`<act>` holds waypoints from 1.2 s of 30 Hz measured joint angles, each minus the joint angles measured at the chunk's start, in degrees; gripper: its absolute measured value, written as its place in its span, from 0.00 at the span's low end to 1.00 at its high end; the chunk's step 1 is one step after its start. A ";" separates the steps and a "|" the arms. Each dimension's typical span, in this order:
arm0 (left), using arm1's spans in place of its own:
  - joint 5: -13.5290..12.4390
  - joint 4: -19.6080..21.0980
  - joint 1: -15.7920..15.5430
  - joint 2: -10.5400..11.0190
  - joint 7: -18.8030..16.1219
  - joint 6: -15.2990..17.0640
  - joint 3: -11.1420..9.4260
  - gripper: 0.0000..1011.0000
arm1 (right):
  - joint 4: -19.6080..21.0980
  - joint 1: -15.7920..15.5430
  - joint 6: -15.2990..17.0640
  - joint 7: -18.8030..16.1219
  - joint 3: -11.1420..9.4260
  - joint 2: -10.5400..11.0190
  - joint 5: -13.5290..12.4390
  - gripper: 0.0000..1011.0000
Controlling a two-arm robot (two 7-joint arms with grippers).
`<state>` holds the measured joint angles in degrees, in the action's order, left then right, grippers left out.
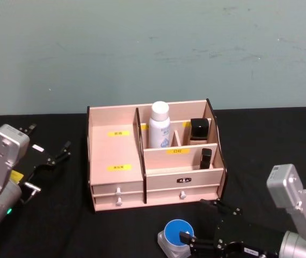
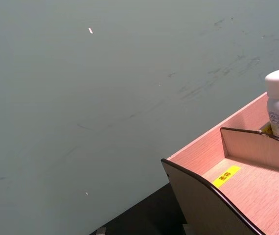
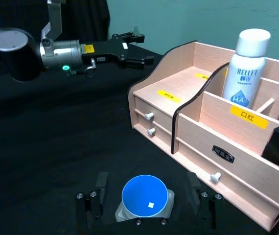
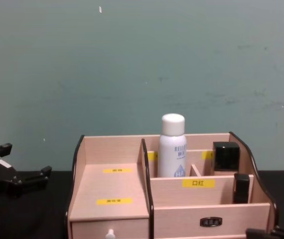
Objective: Pick up the facial cleanser and watermelon frost from the table and place them into the tiered storage box.
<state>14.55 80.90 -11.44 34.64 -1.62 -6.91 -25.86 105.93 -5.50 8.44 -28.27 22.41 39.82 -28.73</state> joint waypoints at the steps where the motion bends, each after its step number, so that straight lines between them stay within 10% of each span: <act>1: 0.00 0.00 0.01 0.00 0.00 0.00 0.00 1.00 | 0.00 0.20 -0.01 0.12 0.22 0.02 0.41 0.99; 36: 0.00 0.00 0.00 0.00 0.00 0.00 0.00 1.00 | -5.30 6.70 3.27 -0.77 6.23 -2.88 7.67 0.99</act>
<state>14.55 80.90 -11.43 34.65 -1.62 -6.91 -25.86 100.63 1.20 11.71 -29.04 28.64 36.94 -21.06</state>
